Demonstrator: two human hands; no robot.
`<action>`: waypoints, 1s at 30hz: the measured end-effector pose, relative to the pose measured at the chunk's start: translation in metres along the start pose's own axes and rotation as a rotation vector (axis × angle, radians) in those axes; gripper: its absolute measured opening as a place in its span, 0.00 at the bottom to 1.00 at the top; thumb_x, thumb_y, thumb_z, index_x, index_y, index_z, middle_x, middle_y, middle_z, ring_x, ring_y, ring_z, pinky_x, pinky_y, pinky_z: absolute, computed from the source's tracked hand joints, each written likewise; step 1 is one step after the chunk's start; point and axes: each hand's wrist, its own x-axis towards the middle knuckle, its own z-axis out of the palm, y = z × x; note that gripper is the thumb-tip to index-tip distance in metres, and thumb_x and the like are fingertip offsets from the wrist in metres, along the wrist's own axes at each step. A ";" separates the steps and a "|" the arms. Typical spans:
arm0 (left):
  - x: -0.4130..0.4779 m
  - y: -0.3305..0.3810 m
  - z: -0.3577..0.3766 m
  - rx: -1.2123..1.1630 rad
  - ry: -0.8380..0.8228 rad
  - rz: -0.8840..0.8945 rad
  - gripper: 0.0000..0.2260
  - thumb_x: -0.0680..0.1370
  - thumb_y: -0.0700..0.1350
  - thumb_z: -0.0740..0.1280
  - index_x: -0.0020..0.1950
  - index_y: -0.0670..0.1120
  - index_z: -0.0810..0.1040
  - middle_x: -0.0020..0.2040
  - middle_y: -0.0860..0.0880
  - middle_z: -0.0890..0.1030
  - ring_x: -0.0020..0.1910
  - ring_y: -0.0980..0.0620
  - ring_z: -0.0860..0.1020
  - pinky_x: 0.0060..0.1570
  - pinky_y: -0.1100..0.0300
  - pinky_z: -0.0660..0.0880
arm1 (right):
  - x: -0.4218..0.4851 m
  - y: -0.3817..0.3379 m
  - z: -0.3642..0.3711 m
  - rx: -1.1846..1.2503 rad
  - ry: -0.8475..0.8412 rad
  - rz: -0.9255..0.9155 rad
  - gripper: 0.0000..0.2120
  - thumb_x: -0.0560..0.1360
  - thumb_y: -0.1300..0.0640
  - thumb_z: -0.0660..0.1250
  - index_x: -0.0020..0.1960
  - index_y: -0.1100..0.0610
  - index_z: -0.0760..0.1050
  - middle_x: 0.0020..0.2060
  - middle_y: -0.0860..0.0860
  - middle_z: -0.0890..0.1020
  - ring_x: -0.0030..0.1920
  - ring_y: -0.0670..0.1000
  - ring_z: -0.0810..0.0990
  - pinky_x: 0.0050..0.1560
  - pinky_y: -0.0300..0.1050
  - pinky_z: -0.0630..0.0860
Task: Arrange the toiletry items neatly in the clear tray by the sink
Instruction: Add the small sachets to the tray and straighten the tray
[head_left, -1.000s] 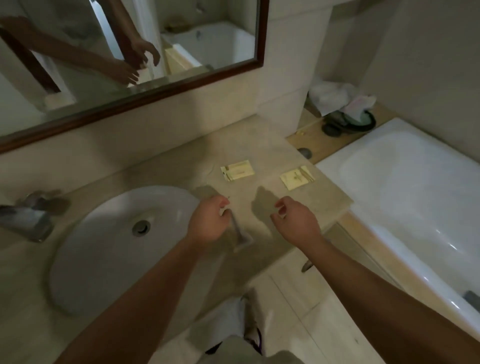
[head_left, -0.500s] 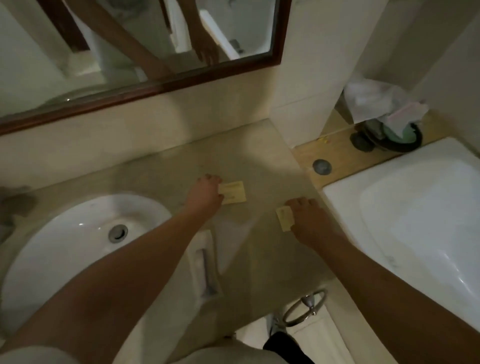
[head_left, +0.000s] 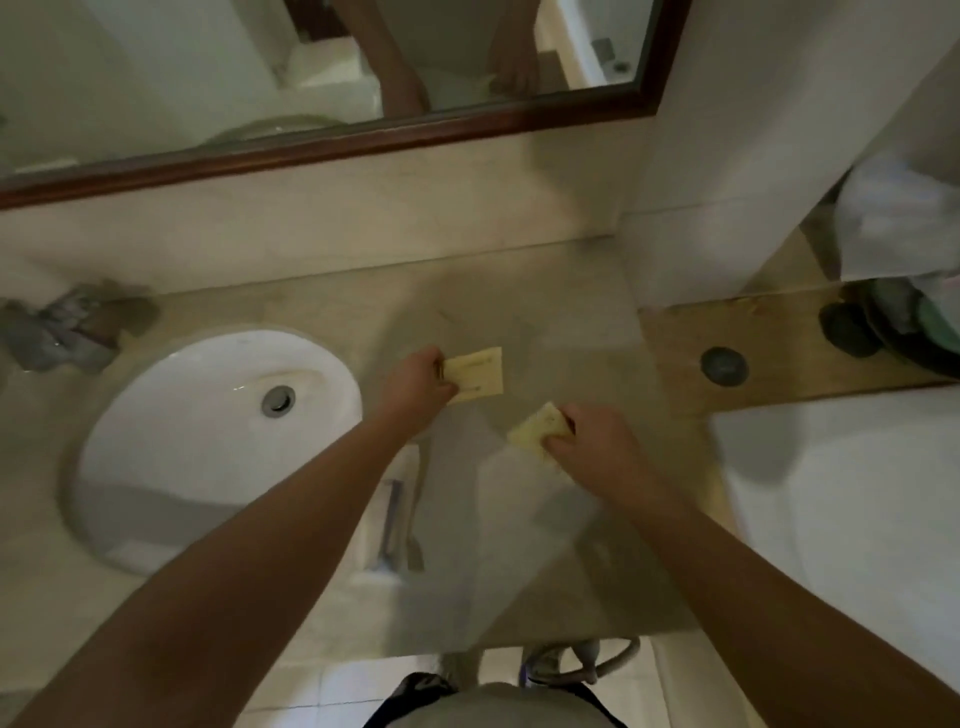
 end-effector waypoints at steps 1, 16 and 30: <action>-0.010 -0.002 -0.010 -0.045 0.032 -0.013 0.10 0.70 0.42 0.70 0.50 0.47 0.74 0.43 0.47 0.77 0.43 0.45 0.77 0.38 0.57 0.70 | 0.001 -0.013 -0.001 0.200 -0.007 0.040 0.11 0.73 0.52 0.69 0.52 0.56 0.79 0.48 0.54 0.83 0.49 0.55 0.81 0.49 0.48 0.75; -0.238 -0.238 -0.204 -0.698 0.593 -0.356 0.09 0.71 0.43 0.75 0.42 0.42 0.76 0.34 0.51 0.79 0.31 0.57 0.77 0.33 0.60 0.73 | -0.067 -0.336 0.118 0.841 -0.439 -0.108 0.04 0.77 0.55 0.66 0.45 0.52 0.79 0.40 0.48 0.86 0.44 0.50 0.85 0.45 0.48 0.80; -0.395 -0.486 -0.319 -0.783 0.767 -0.515 0.03 0.75 0.44 0.68 0.47 0.45 0.78 0.41 0.50 0.80 0.39 0.53 0.77 0.43 0.56 0.74 | -0.147 -0.582 0.282 0.728 -0.466 -0.267 0.08 0.80 0.51 0.64 0.46 0.53 0.78 0.41 0.51 0.85 0.39 0.47 0.85 0.33 0.39 0.77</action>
